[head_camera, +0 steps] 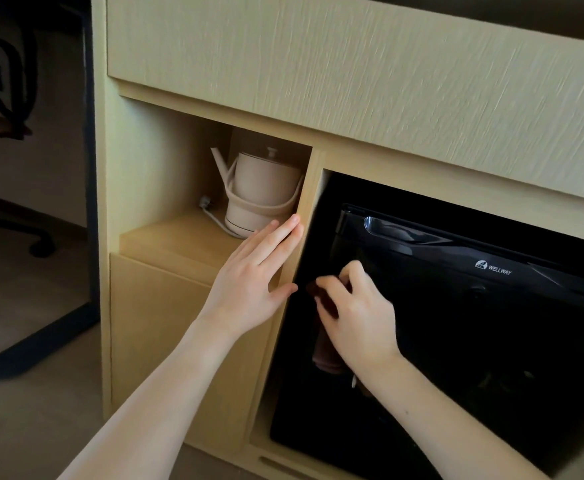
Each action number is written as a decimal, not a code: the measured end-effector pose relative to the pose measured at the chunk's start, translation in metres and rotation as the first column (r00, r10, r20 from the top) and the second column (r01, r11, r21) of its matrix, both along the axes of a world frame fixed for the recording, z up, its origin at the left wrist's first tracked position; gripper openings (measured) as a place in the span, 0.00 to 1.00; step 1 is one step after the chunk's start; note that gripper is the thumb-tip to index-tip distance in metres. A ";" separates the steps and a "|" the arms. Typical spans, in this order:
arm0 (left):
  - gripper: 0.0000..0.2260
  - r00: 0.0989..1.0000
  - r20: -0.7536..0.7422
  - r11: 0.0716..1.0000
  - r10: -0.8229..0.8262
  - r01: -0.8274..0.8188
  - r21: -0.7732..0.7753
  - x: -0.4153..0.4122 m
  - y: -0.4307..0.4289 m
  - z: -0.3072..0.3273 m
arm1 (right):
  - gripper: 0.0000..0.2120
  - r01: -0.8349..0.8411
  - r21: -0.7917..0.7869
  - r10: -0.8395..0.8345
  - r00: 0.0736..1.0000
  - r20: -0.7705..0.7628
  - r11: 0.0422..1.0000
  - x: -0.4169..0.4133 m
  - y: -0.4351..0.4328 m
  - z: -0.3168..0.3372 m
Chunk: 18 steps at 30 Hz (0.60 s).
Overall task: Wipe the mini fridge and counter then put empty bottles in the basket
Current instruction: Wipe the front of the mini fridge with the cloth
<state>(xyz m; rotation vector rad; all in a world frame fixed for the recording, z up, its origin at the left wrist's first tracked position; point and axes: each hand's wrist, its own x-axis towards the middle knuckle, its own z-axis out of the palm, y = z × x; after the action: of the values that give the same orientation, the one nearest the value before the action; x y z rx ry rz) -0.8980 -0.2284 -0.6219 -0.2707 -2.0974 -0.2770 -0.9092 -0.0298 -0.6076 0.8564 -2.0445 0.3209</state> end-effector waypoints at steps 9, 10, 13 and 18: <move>0.45 1.000 0.006 0.996 -0.014 0.014 -0.086 0.006 -0.010 -0.005 | 0.13 0.039 -0.322 -0.045 0.999 -0.011 0.946 -0.013 0.009 0.020; 0.45 1.000 0.006 0.996 -0.009 0.010 -0.090 0.006 -0.011 -0.006 | 0.13 0.024 -0.319 -0.033 0.999 -0.025 0.947 -0.015 0.005 0.014; 0.44 1.000 0.016 0.997 0.005 -0.004 -0.076 0.007 -0.011 -0.009 | 0.14 -0.015 -0.169 0.007 0.999 -0.050 0.986 -0.010 0.011 -0.034; 0.44 0.999 0.029 0.994 0.042 -0.039 -0.101 0.010 -0.011 -0.011 | 0.15 0.011 -0.004 -0.011 1.000 0.005 1.000 -0.004 0.018 -0.076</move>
<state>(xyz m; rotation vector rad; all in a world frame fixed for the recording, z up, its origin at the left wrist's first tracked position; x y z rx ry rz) -0.8882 -0.2390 -0.6327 -0.2844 -2.1485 -0.1530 -0.9130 -0.0122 -0.6835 0.8423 -2.0515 0.3210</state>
